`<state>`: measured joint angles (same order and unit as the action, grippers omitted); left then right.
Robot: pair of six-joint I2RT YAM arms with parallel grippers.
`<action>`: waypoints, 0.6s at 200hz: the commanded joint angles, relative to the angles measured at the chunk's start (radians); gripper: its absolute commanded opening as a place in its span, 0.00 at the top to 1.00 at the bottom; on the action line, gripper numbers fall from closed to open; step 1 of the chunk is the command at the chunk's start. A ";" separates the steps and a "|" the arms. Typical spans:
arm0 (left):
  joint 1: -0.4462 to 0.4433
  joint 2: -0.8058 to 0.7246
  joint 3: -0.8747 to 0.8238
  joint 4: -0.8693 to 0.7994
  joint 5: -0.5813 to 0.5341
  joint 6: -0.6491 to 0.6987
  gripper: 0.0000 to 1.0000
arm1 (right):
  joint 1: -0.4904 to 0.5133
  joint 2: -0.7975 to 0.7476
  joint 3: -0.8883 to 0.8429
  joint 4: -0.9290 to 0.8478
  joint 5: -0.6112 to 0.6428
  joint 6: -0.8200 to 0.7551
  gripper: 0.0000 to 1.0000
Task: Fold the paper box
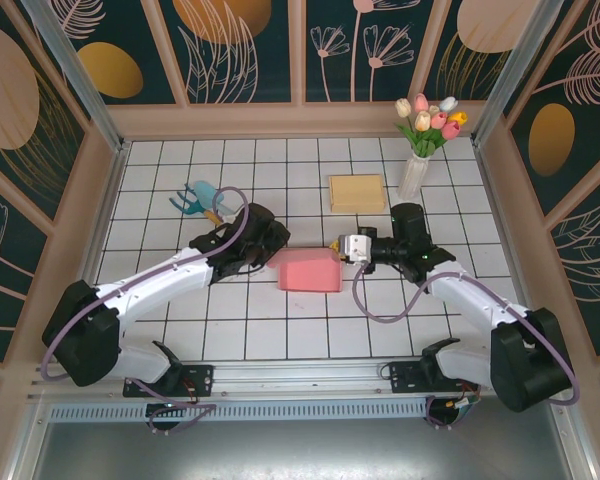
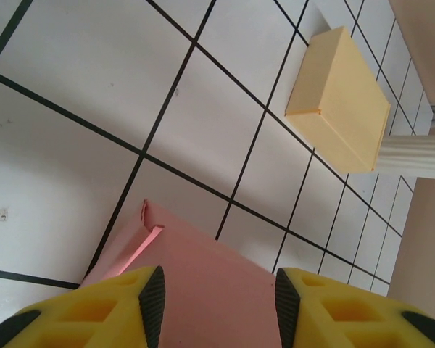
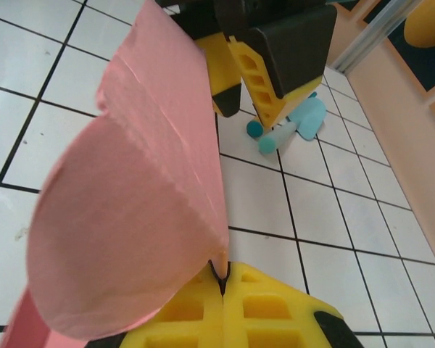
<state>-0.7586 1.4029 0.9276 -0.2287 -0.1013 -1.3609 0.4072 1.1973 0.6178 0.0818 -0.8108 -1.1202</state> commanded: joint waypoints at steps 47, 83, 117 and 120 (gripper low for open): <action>-0.047 0.050 0.030 0.130 0.074 -0.077 0.56 | 0.052 0.059 0.006 -0.021 0.055 -0.017 1.00; -0.048 0.053 0.003 0.112 0.000 -0.064 0.62 | 0.091 0.100 0.040 -0.126 0.144 -0.078 0.95; -0.049 0.059 -0.084 0.126 -0.078 -0.102 0.70 | 0.116 0.115 0.094 -0.267 0.212 -0.094 0.87; -0.050 0.061 -0.091 0.127 -0.083 -0.103 0.70 | 0.117 0.113 0.095 -0.273 0.220 -0.095 0.86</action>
<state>-0.7773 1.4540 0.8845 -0.2012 -0.1753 -1.4117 0.4889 1.3094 0.6559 -0.0841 -0.6106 -1.1843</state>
